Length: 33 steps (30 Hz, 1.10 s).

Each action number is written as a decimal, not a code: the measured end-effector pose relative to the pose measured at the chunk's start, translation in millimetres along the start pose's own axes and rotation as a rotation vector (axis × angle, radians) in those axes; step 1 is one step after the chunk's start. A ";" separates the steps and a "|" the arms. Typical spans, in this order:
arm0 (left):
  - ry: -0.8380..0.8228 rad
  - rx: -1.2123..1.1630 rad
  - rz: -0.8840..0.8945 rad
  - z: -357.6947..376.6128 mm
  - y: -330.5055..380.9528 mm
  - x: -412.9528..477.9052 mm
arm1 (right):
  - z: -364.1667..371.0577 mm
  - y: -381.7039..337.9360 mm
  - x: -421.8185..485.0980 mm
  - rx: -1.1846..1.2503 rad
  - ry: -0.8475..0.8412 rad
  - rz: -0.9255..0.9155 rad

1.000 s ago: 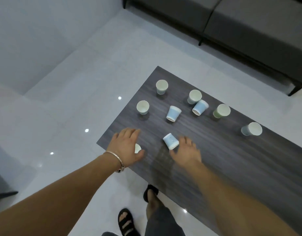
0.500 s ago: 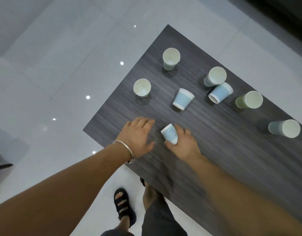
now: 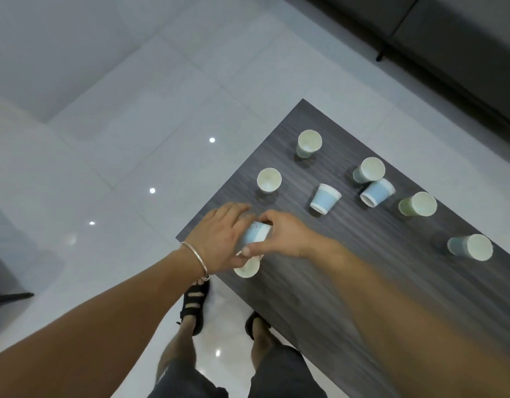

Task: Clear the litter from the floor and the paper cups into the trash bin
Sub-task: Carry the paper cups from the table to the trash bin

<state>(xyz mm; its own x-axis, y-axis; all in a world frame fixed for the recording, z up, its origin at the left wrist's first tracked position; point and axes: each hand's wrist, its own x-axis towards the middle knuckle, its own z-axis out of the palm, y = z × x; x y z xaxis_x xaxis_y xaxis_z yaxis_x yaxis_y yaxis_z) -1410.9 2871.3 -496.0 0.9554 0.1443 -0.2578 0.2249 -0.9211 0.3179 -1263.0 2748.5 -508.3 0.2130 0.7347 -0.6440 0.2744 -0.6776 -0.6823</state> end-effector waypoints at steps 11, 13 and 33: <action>-0.107 -0.247 -0.345 49.4 -104.9 -90.5 | 114.4 34.1 29.3 -0.348 0.164 0.235; -0.099 -0.256 -0.360 54.9 -124.0 -102.6 | 138.8 41.2 39.5 -0.491 0.102 0.300; 0.045 -0.138 0.183 -70.7 -43.6 -57.5 | 93.8 -73.3 -98.6 -0.337 0.647 0.350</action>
<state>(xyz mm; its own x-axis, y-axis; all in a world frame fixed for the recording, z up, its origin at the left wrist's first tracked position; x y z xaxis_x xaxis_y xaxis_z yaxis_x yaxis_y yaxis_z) -1462.1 2928.7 -430.5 0.9895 -0.0023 -0.1445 0.0678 -0.8756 0.4782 -1392.1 2722.8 -427.2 0.8114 0.4240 -0.4024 0.3371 -0.9018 -0.2704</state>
